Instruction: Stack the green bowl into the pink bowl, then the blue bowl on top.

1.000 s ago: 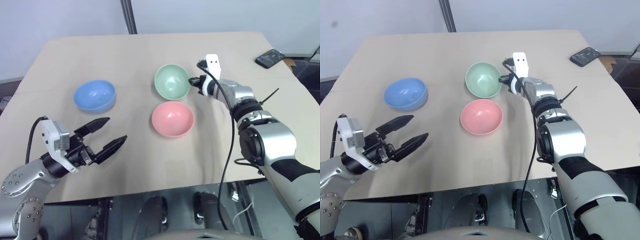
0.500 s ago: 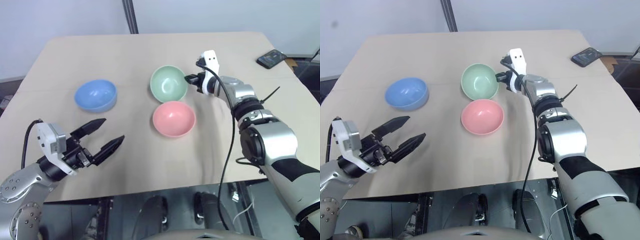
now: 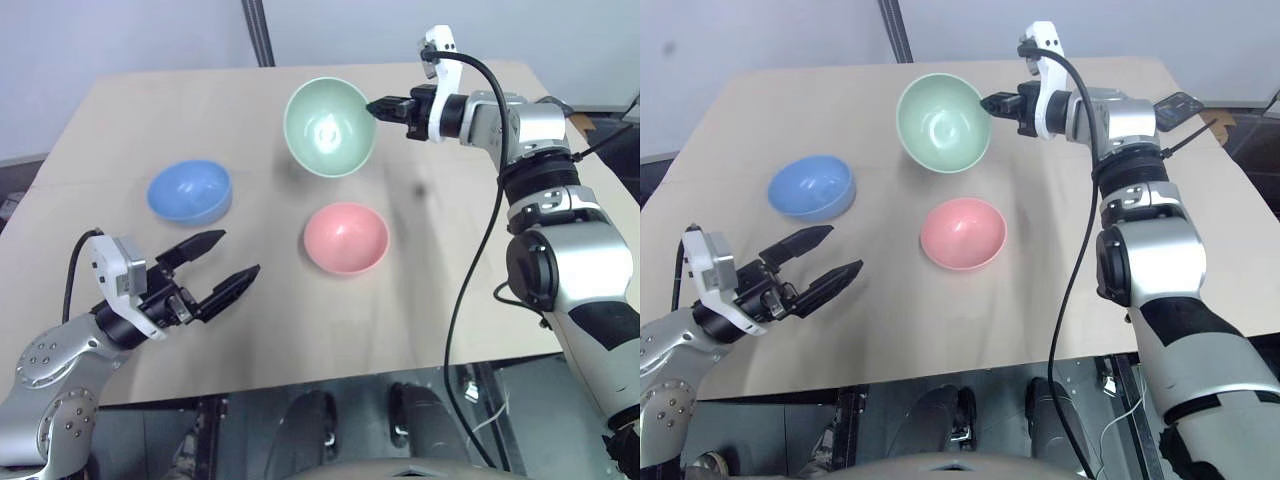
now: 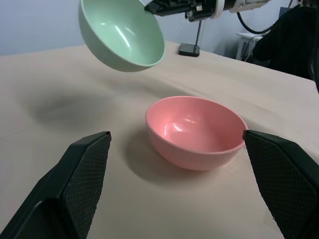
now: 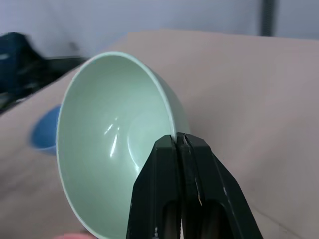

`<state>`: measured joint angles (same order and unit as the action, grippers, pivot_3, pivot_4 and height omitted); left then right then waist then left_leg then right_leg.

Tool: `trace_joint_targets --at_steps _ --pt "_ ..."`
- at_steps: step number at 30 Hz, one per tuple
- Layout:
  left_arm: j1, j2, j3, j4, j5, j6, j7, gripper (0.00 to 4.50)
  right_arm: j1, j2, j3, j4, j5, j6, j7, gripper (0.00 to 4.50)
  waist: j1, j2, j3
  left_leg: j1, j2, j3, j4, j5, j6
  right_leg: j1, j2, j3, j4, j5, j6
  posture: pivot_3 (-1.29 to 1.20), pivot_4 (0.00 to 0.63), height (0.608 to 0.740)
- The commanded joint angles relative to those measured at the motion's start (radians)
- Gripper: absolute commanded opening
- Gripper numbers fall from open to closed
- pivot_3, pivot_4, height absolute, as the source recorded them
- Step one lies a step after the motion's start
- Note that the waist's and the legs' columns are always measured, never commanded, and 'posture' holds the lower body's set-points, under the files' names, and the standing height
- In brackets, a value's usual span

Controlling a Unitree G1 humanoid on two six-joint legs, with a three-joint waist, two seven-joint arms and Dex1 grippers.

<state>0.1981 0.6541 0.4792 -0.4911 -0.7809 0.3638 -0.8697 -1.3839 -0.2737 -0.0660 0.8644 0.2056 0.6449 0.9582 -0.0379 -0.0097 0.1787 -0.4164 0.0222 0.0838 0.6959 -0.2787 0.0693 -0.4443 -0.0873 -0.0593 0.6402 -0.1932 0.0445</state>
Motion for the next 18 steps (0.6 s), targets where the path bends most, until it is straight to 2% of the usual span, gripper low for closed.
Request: trace_joint_targets --at_steps 1,6,10,12,13,14,17,18 --pt "-0.01 0.003 0.008 0.001 -0.001 -0.019 -0.007 4.5 0.114 -0.043 0.085 -0.329 0.058 0.148 0.102 0.09 0.003 0.0 0.0 0.0 0.0 0.0 0.0 0.0 0.0 0.0 0.0 0.0 0.0 0.0 0.0 0.0 0.15 0.74" --pt "-0.012 0.006 0.009 0.007 0.0 -0.02 -0.013 4.5 0.292 -0.115 0.188 -0.633 0.08 0.262 0.126 0.09 0.006 0.0 0.0 0.0 -0.001 0.0 0.0 0.0 0.0 0.0 -0.001 -0.001 0.0 0.0 0.0 0.0 0.15 0.74" --pt "-0.022 0.014 0.003 0.015 0.005 -0.019 -0.02 4.5 0.373 -0.159 0.258 -0.695 0.053 0.242 0.124 0.09 0.003 0.0 0.0 0.0 0.0 0.0 0.0 0.0 0.0 0.0 0.0 -0.001 0.001 0.0 0.0 0.0 0.15 0.74" --pt "-0.031 0.02 0.0 0.02 0.006 -0.017 -0.024 4.5 0.393 -0.188 0.284 -0.701 0.035 0.207 0.128 0.62 0.001 0.0 0.0 0.0 0.0 0.0 0.0 0.0 0.0 0.0 0.0 0.0 0.001 0.0 0.0 0.0 0.15 0.74" --pt "-0.035 0.022 -0.001 0.023 0.006 -0.016 -0.026 4.5 0.398 -0.198 0.292 -0.705 0.033 0.198 0.131 1.07 0.002 0.0 0.0 0.0 0.0 0.0 0.0 0.0 0.0 0.0 0.0 0.0 0.001 0.0 0.0 0.0 0.15 0.74" --pt "-0.04 0.024 -0.002 0.026 0.006 -0.015 -0.027 4.5 0.403 -0.207 0.294 -0.719 0.035 0.195 0.133 1.27 0.002 0.0 0.0 0.0 0.0 0.0 0.0 0.0 0.0 0.0 0.0 0.0 0.001 0.0 0.0 0.0 0.15 0.74" --pt "-0.063 0.029 -0.011 0.039 0.029 -0.014 -0.01 4.5 0.426 -0.23 0.266 -0.79 0.055 0.204 0.114 2.63 0.003 0.0 0.0 0.0 0.0 0.001 0.0 0.0 0.0 -0.001 0.0 0.0 0.001 0.0 0.0 0.0 0.15 0.74" --pt "-0.073 0.032 -0.019 0.044 0.05 -0.016 0.005 4.5 0.436 -0.236 0.249 -0.818 0.066 0.206 0.106 2.63 0.004 0.0 0.0 0.0 0.0 0.001 0.0 0.0 0.0 -0.001 0.0 0.0 0.0 0.0 0.0 0.0 0.15 0.74"
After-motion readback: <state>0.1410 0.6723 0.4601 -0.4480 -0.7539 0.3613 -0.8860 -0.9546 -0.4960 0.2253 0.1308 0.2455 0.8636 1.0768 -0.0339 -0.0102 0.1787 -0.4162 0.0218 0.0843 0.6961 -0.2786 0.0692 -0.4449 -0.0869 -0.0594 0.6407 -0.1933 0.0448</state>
